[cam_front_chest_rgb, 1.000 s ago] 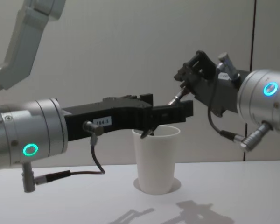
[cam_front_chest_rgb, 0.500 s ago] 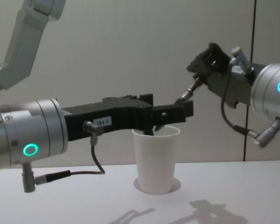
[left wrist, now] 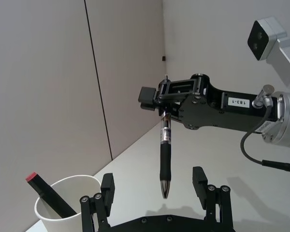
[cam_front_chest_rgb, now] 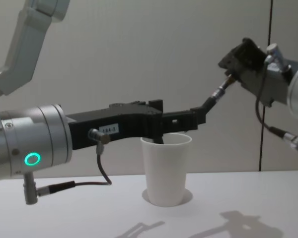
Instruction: Place the pen into the pen holder.
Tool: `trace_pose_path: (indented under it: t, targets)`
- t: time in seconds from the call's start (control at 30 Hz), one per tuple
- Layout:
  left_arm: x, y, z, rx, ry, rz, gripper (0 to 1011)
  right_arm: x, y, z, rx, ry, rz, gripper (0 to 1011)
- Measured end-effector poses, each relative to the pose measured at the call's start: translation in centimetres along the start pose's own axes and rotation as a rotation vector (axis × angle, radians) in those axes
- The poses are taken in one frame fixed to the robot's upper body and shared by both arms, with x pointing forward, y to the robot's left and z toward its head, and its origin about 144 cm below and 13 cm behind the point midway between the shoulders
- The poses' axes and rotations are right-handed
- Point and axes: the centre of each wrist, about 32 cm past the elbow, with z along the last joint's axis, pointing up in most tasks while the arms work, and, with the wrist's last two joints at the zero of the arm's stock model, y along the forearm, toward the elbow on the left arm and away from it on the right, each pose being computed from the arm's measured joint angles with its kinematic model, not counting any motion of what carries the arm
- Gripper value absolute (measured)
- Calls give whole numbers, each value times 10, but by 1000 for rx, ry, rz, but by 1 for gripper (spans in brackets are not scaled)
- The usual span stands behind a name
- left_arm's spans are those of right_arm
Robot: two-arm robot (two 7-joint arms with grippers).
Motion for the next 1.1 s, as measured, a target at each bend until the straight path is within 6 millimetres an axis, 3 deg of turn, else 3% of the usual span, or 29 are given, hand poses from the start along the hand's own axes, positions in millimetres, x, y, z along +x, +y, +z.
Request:
trace_pose_path:
  t: [0.4,1.1]
  targets:
    - [0,0,0,0,0,0,1001,7,5,13,33,-79,23,126]
    - [0,0,0,0,0,0,1001,15,29,30,6,-374,133,126]
